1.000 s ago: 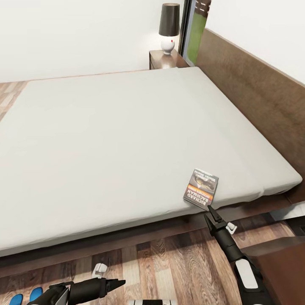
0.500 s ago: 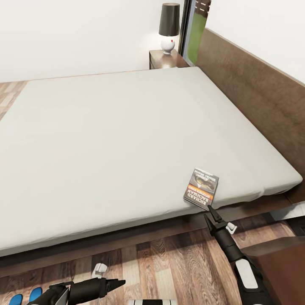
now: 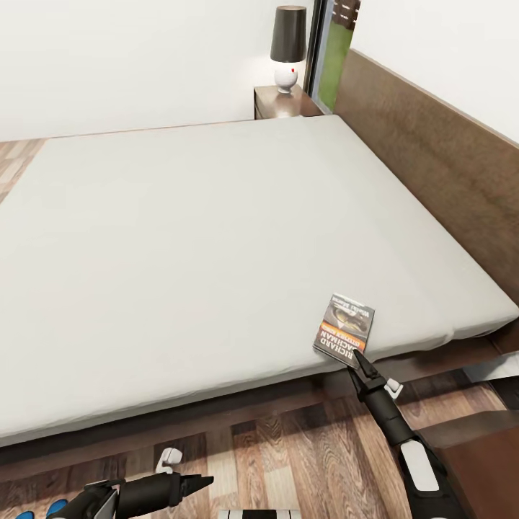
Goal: In the bedroom, move the book from the bed onto either nightstand, and place the two sandals side by side next to the bed.
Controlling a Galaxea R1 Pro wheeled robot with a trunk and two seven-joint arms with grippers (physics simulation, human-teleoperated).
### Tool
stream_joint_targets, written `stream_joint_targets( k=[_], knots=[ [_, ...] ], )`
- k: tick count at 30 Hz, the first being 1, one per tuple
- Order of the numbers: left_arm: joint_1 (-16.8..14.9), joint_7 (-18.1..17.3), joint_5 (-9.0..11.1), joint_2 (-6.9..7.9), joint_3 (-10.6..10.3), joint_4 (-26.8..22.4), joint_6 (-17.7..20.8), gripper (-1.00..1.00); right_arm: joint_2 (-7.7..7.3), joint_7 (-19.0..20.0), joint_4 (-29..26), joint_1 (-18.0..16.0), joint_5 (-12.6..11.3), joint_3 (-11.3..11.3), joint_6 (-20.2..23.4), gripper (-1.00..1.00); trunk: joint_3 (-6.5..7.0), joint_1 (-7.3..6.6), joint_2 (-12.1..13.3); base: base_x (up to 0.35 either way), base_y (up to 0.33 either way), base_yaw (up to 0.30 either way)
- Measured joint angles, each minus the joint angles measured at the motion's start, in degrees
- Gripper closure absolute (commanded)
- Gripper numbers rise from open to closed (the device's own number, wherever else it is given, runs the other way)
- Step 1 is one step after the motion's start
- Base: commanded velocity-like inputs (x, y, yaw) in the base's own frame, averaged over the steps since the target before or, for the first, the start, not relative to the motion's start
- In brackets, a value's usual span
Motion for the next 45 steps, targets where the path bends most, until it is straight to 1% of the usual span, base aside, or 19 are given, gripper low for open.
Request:
stream_joint_targets(
  k=[15,16,35,45],
  knots=[
    [0.0,0.01,0.0,0.0,-0.04,-0.02,0.0,-1.0,0.0,0.0,0.0,-0.02,0.0,0.0,-0.02,-1.0,0.0,0.0,0.0,0.0,0.0,0.0],
    [0.02,0.01,0.0,0.0,-0.01,-0.01,0.0,-1.0,0.0,0.0,0.0,-0.01,0.0,0.0,0.0,1.0,0.0,0.0,0.0,0.0,0.0,0.0],
    [0.01,-0.06,0.0,0.0,-0.01,0.04,0.0,-1.0,-0.07,0.03,-0.01,-0.03,-0.08,0.0,0.07,1.0,0.0,0.0,0.0,0.0,0.0,0.0],
    [0.0,-0.07,0.0,-0.06,-0.04,0.0,0.0,-1.0,-0.07,0.01,-0.01,-0.03,-0.08,-0.03,0.08,1.0,1.79,-2.19,4.0,0.0,0.0,0.0]
  ],
)
